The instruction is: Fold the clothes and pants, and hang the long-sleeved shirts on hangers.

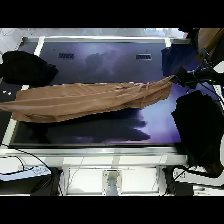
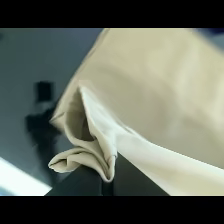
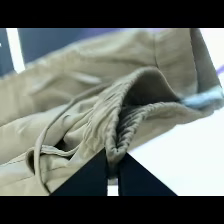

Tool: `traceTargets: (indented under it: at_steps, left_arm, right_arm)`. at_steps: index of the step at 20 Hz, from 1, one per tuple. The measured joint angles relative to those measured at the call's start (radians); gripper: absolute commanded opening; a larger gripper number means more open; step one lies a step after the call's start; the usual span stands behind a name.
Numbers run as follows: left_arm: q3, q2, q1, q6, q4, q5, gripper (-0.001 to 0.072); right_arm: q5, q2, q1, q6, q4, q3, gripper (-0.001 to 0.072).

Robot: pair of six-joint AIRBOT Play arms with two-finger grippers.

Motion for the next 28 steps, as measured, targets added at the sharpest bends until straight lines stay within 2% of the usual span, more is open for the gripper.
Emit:
traceTargets:
  at_steps: [4, 8, 13, 16, 17, 18, 19, 20, 21, 24, 28]
  left_arm:
    - [0.014, -0.023, -0.005, -0.038, 0.103, -0.063, 0.0013]
    - [0.077, -0.146, -0.029, -0.107, 0.134, -0.076, 0.0013]
    - [0.223, -0.324, -0.088, -0.211, 0.123, -0.030, 0.0014]
    - [0.270, -0.383, -0.137, -0.233, 0.069, 0.047, 0.0024]
    - [0.277, -0.396, -0.153, -0.237, 0.054, 0.071, 0.0214]
    - [0.283, -0.409, -0.168, -0.239, 0.042, 0.090, 0.0635]
    - [0.287, -0.417, -0.182, -0.239, 0.032, 0.109, 0.0715]
    - [0.291, -0.422, -0.192, -0.237, 0.024, 0.120, 0.0719]
    - [0.294, -0.424, -0.199, -0.234, 0.018, 0.129, 0.0719]
    - [0.304, -0.398, -0.207, -0.228, -0.002, 0.149, 0.0718]
    - [0.310, -0.296, -0.220, -0.189, -0.054, 0.169, 0.0718]
  right_arm:
    - [0.024, -0.006, 0.002, 0.008, -0.032, -0.001, 0.0036]
    - [-0.010, -0.100, 0.002, 0.034, -0.013, -0.002, 0.0036]
    - [-0.163, -0.238, 0.018, 0.071, 0.061, -0.002, 0.0036]
    - [-0.274, -0.297, 0.048, 0.081, 0.090, -0.002, 0.0038]
    - [-0.309, -0.315, 0.060, 0.087, 0.097, -0.002, 0.0039]
    - [-0.342, -0.328, 0.070, 0.094, 0.101, -0.002, 0.0047]
    - [-0.375, -0.339, 0.079, 0.101, 0.106, -0.002, 0.0201]
    - [-0.401, -0.346, 0.084, 0.103, 0.108, 0.000, 0.0406]
    - [-0.426, -0.351, 0.089, 0.105, 0.110, 0.004, 0.0440]
    - [-0.446, -0.357, 0.087, 0.107, 0.100, 0.039, 0.0440]
    - [-0.297, -0.360, 0.038, 0.089, 0.040, 0.096, 0.0463]
